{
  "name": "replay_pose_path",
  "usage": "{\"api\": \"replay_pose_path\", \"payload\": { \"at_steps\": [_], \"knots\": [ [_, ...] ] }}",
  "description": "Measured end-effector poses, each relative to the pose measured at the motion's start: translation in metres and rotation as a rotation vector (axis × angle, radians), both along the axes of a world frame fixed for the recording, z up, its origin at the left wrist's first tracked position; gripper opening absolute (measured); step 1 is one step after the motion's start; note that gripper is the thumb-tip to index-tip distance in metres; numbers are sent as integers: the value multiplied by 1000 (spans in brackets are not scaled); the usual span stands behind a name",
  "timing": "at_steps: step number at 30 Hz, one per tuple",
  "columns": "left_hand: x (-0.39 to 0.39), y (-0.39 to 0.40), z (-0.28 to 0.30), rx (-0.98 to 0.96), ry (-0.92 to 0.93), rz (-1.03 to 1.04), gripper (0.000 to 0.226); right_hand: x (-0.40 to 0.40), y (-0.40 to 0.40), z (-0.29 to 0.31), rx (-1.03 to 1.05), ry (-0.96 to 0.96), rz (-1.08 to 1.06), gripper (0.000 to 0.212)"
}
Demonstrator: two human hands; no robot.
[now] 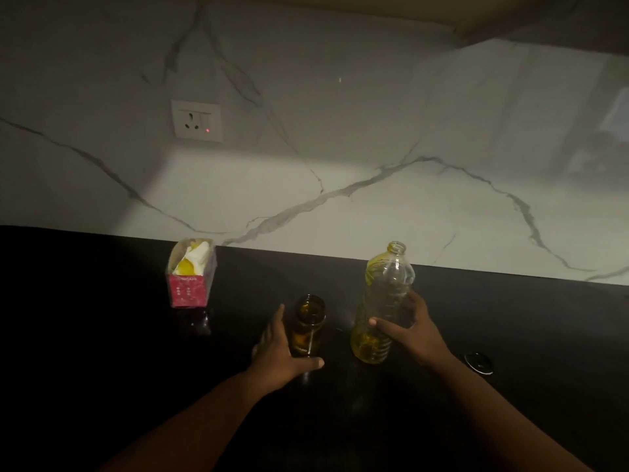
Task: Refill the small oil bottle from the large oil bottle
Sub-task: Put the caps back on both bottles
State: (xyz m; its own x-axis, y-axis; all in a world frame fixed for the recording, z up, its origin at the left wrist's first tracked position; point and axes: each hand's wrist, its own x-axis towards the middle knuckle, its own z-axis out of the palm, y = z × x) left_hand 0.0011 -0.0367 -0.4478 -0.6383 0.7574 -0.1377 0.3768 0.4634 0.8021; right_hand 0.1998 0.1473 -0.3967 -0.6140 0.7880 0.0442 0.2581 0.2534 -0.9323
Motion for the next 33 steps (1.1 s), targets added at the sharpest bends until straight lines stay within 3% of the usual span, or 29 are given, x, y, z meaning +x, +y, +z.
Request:
{"api": "replay_pose_path", "payload": {
  "at_steps": [3,7,12,22,28,33],
  "knots": [
    [20,-8,3,44,135,97,131,23,2,-1,17,-86,-2,123],
    [69,-13,1,168,320,228,105,66,-2,0,32,-172,60,124],
    [141,-3,-7,78,395,97,80,128,-18,-5,60,-253,109,105],
    [223,53,-7,-149,394,-227,98,206,-20,-21,272,-487,121,80],
    [227,100,-2,-137,400,-388,100,201,12,-29,264,-443,-91,65],
    [214,138,-4,-139,379,-516,101,183,53,-40,138,-397,-258,73]
  ]
}}
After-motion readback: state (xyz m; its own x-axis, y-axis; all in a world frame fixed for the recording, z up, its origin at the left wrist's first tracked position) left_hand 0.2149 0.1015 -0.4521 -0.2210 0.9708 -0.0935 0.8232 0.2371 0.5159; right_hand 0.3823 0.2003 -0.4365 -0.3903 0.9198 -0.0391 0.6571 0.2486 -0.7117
